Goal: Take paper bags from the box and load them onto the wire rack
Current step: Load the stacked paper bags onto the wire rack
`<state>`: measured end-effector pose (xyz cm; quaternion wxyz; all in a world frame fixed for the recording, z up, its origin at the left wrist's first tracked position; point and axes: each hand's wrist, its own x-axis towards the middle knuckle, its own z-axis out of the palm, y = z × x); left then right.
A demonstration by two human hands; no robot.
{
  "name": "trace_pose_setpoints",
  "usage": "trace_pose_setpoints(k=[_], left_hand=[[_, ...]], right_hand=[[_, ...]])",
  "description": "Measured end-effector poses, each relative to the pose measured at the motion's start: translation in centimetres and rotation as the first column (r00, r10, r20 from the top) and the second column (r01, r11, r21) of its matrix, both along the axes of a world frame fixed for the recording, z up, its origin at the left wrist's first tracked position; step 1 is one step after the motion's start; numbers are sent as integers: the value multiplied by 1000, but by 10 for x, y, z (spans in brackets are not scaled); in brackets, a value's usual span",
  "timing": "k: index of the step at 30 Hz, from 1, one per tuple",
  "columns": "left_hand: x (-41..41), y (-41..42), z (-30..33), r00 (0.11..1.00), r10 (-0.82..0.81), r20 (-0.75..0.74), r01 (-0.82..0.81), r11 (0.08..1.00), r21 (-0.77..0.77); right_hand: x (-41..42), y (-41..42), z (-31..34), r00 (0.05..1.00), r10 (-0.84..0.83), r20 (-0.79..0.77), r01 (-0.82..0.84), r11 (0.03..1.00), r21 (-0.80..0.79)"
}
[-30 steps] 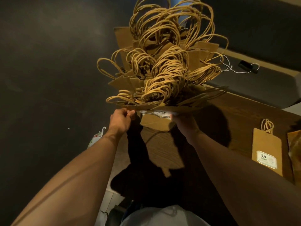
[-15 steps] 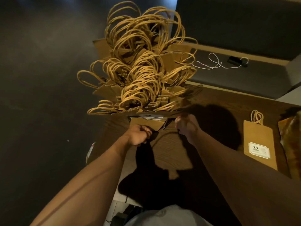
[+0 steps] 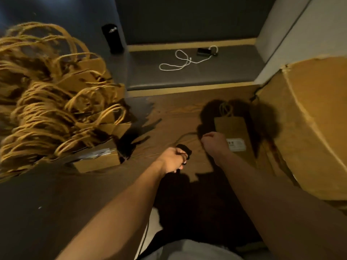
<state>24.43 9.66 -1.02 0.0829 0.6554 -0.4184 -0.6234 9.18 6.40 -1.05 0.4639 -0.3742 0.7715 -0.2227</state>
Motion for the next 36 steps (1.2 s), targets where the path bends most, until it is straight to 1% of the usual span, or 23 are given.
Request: trace_pose_setpoints(k=[3, 5, 8, 11, 13, 18, 20, 22, 24, 26, 29, 31, 33, 34, 35, 36], left_hand=[[-45, -9, -9, 1000, 10, -17, -10, 1000, 2], [-71, -14, -15, 1000, 27, 3, -27, 1000, -10], [-102, -21, -27, 997, 65, 40, -63, 997, -38], [-127, -22, -32, 999, 34, 27, -33, 998, -53], [-141, -25, -34, 998, 66, 20, -65, 997, -45], [-162, -31, -41, 978, 198, -73, -196, 980, 31], [-164, -35, -51, 970, 215, -115, -212, 977, 31], [-162, -37, -59, 974, 195, -112, -196, 981, 5], [-156, -42, -62, 967, 244, -76, -242, 970, 34], [-144, -45, -64, 961, 277, -18, -276, 960, 47], [-127, -48, -64, 949, 304, -86, -298, 951, 79], [-115, -48, -62, 949, 290, -123, -290, 957, 19], [-101, -49, -56, 967, 215, -136, -231, 966, -115], [-93, -50, -50, 975, 179, -135, -202, 963, -181], [-87, -53, -45, 976, 155, -152, -188, 955, -231], [-81, -54, -39, 969, 162, -189, -206, 947, -245]], right_hand=[[-47, 1, -6, 995, -81, -50, 83, 996, 29], [-75, 4, -9, 989, -125, -81, 128, 991, 30], [-111, 8, -14, 981, -139, -136, 149, 986, 69], [-136, 9, -29, 977, -174, -123, 187, 978, 96], [-149, 9, -39, 967, -234, -98, 244, 964, 108], [-163, 8, -52, 946, -321, 38, 310, 933, 183], [-163, 6, -56, 942, -330, 63, 312, 928, 203], [-160, 5, -61, 940, -333, 74, 309, 923, 230], [-158, 6, -65, 936, -335, 107, 297, 916, 270], [-154, 5, -64, 921, -343, 186, 280, 913, 298], [-148, 0, -59, 874, -347, 341, 237, 916, 323], [-141, -3, -51, 832, -299, 468, 184, 944, 275], [-131, -6, -43, 809, -208, 550, 104, 971, 216], [-125, -9, -38, 806, -175, 566, 71, 977, 201], [-120, -14, -36, 812, -168, 559, 71, 979, 191], [-114, -16, -31, 819, -160, 550, 68, 981, 184]])
